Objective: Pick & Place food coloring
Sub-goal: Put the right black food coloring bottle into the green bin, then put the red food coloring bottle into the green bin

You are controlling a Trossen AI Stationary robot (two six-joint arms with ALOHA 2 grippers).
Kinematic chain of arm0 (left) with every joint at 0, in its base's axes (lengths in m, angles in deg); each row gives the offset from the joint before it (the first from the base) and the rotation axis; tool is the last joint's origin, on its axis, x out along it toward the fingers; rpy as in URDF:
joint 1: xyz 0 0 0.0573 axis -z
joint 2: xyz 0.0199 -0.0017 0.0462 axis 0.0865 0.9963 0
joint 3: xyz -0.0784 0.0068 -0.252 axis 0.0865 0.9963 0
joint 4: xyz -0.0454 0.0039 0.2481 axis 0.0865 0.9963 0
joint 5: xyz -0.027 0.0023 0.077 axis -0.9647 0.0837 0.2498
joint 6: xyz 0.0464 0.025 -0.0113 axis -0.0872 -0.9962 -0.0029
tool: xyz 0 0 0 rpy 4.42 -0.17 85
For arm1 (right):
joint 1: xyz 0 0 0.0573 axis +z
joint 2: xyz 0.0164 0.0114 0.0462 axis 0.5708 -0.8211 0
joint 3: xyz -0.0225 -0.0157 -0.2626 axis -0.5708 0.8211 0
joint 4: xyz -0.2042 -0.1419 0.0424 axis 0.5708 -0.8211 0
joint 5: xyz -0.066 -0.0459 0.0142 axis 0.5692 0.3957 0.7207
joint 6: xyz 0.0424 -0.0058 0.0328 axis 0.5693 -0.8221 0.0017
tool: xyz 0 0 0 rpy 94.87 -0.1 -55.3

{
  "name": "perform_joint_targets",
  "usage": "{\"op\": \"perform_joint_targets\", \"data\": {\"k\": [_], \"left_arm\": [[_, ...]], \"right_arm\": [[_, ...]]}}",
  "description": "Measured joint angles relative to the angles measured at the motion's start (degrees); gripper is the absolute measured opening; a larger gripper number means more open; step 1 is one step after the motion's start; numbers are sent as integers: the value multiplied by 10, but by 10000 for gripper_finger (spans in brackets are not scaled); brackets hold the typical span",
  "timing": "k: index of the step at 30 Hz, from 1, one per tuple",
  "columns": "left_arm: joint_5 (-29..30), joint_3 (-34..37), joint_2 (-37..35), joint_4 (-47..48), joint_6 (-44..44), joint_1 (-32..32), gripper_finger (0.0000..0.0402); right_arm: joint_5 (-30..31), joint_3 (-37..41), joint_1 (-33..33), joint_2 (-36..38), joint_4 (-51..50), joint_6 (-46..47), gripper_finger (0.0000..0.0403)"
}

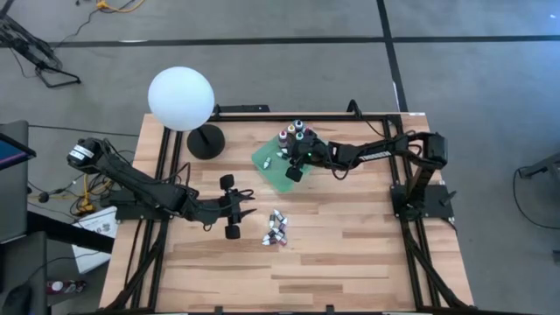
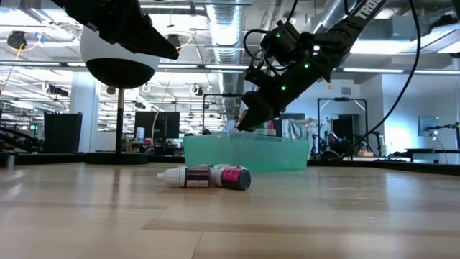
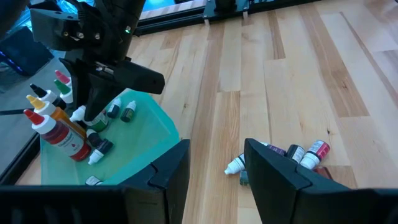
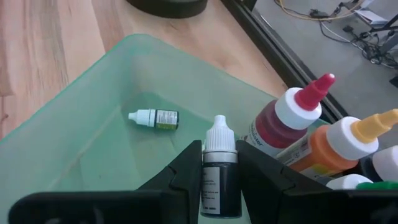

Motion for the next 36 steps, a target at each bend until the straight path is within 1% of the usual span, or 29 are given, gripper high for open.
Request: {"op": "perform_joint_targets", "data": {"k": [5, 7, 10, 16, 21, 25, 29, 32, 36], "left_arm": [[0, 0, 0, 0, 0, 0, 145], [0, 0, 0, 0, 0, 0, 145], [0, 0, 0, 0, 0, 0, 145], [0, 0, 0, 0, 2, 0, 145], [0, 0, 0, 0, 3, 0, 145], [-1, 0, 0, 0, 3, 0, 145], [-1, 0, 0, 2, 3, 0, 145], [-1, 0, 0, 10, 3, 0, 145], [-2, 0, 0, 21, 4, 0, 145]], "right_arm": [[-2, 0, 0, 0, 0, 0, 88], [-4, 0, 0, 0, 0, -1, 95], [-4, 0, 0, 0, 0, 0, 118], [-4, 0, 0, 0, 0, 8, 178], [-3, 0, 9, 0, 1, -6, 208], [-2, -2, 21, 1, 5, -25, 214], [0, -11, 34, 9, 4, -44, 211], [5, -15, 47, 30, 4, -56, 205], [4, -15, 66, 71, -23, -70, 198]]}}
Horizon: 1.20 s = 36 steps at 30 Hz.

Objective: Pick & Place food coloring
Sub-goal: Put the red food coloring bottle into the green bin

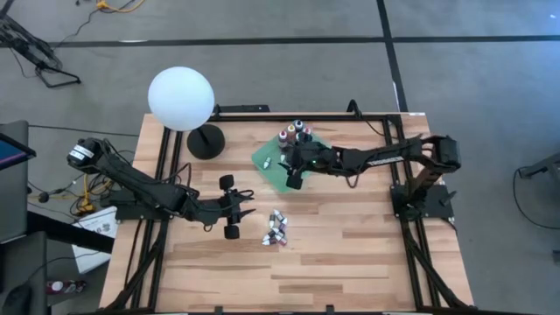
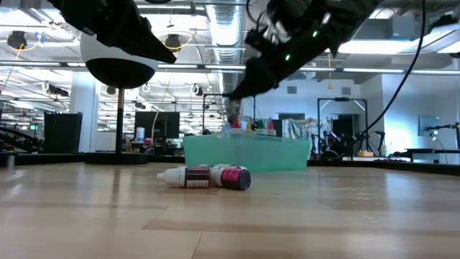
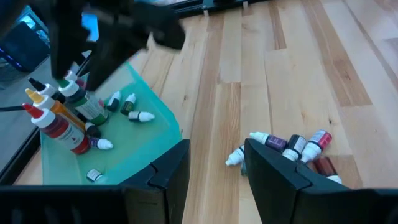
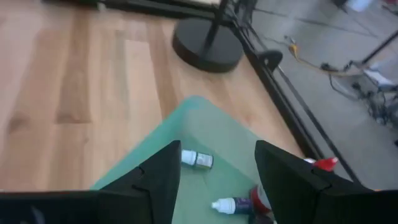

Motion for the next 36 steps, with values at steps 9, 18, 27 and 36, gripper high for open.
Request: {"op": "perform_joint_targets", "data": {"k": [9, 18, 27, 36], "left_arm": [[-2, 0, 0, 5, 0, 0, 145], [-12, 0, 0, -1, 1, 0, 145], [-47, 0, 0, -11, 11, 0, 145], [-47, 0, 0, -10, 20, 0, 145]], "right_arm": [[-4, 0, 60, 105, -104, -6, 186], [-4, 0, 141, 154, -193, 7, 179], [23, 2, 215, 184, -275, 35, 169], [28, 91, 260, 252, -218, 77, 152]]}}
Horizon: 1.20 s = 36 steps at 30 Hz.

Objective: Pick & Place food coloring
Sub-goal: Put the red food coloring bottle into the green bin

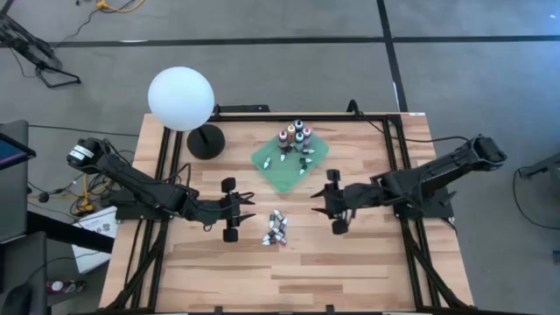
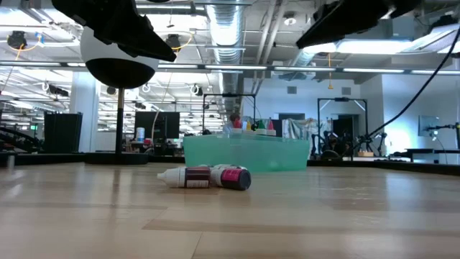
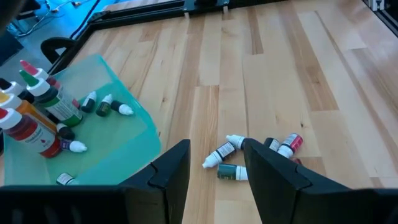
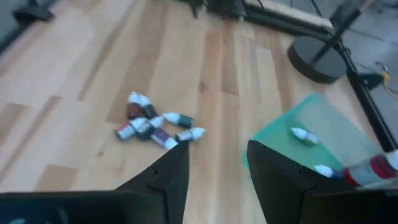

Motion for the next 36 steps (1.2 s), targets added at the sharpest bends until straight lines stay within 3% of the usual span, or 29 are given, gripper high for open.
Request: {"op": "perform_joint_targets", "data": {"k": [9, 15, 23, 29, 36], "left_arm": [[4, 0, 0, 0, -12, 0, 145], [1, 0, 0, 2, 0, 0, 145], [-7, 0, 0, -1, 18, 0, 145], [-36, 0, 0, -3, 18, 0, 145], [-65, 0, 0, -3, 10, 18, 145]], "right_arm": [[0, 109, 52, 86, 141, -16, 134], [-28, 121, 65, 118, 178, -23, 128], [-49, 121, 111, 57, 216, 9, 128], [15, 121, 139, 30, 236, 26, 128], [16, 121, 146, 44, 247, 23, 128]]}}
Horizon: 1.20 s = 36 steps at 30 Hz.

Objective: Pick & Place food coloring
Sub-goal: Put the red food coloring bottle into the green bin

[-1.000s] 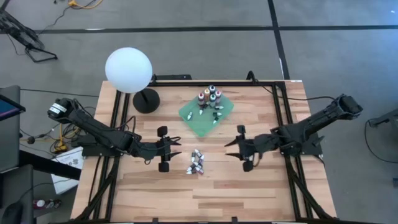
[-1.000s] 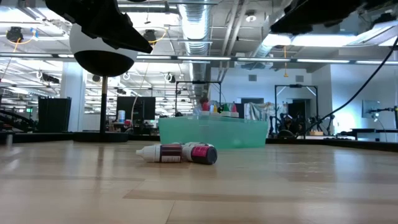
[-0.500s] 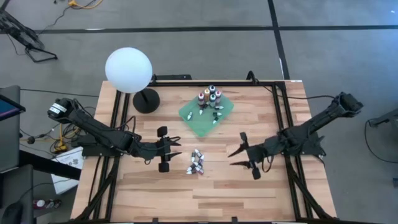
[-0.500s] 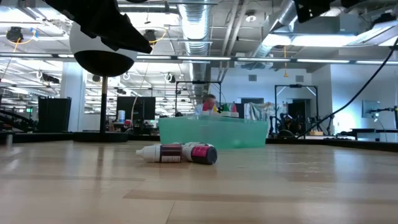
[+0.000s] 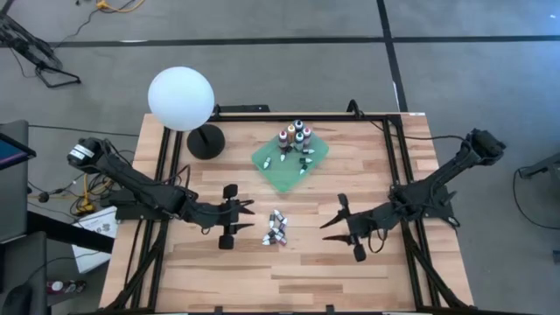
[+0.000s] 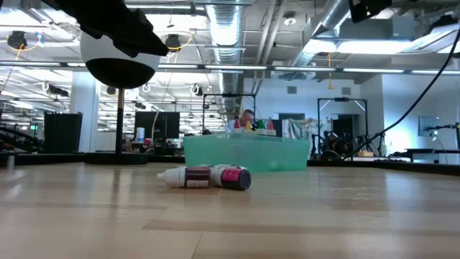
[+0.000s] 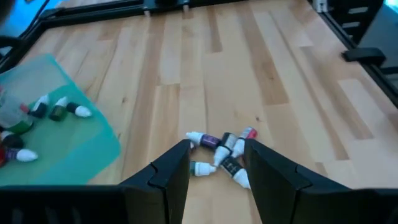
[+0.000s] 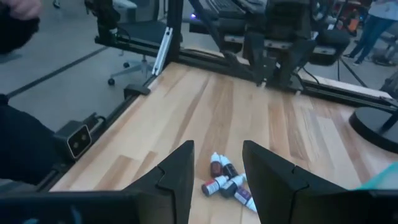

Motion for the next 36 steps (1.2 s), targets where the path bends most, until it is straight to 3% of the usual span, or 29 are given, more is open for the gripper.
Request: {"op": "perform_joint_targets", "data": {"k": [4, 9, 19, 26, 36], "left_arm": [[0, 0, 0, -17, -7, 13, 145], [-4, 0, 7, -38, -11, 23, 145], [-7, -1, 63, -130, -40, 15, 145], [-113, -13, 67, -130, -42, 12, 145], [-134, -32, 127, -116, -24, 32, 145]], "right_arm": [[-1, 3, -2, -1, 3, -1, 128], [-1, 59, -2, 7, 78, -7, 127], [-4, 102, -2, 56, 131, 3, 123], [-4, 102, -2, 54, 129, 3, 123], [-4, 102, -3, 54, 119, 14, 123]]}}
